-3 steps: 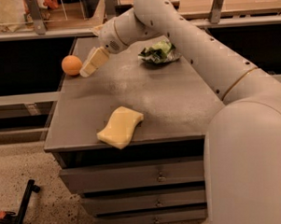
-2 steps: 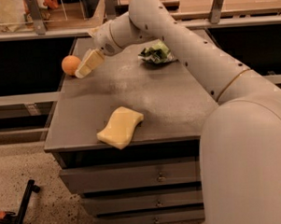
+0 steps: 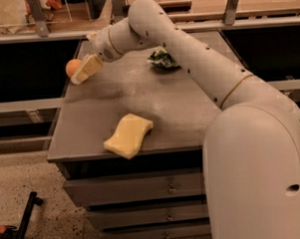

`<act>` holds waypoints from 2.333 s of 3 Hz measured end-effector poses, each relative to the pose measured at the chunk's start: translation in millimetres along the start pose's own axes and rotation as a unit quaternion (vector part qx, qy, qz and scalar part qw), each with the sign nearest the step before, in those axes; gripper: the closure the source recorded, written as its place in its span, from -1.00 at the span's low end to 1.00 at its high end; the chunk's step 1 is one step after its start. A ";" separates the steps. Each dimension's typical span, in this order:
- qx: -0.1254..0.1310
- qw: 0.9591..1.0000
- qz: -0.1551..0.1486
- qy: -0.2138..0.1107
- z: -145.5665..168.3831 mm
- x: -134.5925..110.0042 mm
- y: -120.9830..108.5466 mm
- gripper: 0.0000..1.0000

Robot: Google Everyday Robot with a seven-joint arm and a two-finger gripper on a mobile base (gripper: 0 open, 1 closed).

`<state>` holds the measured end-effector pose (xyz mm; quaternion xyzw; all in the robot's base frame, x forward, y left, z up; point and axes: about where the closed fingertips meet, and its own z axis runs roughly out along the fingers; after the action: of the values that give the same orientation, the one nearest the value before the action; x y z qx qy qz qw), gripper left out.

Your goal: Move orange near sponge

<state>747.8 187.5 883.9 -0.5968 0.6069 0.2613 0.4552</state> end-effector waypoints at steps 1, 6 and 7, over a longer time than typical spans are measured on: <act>-0.008 1.000 0.008 0.000 14.3 3.0 3.2 -1.00; -0.011 0.999 0.048 -0.013 45.4 20.8 6.7 0.25; -0.012 0.998 0.061 -0.026 39.1 24.9 1.9 0.54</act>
Offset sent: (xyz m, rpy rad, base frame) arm 0.0064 0.0222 -0.0284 0.0216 0.0481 0.0012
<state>758.5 209.4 844.4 -0.5572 0.6270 0.3116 0.4464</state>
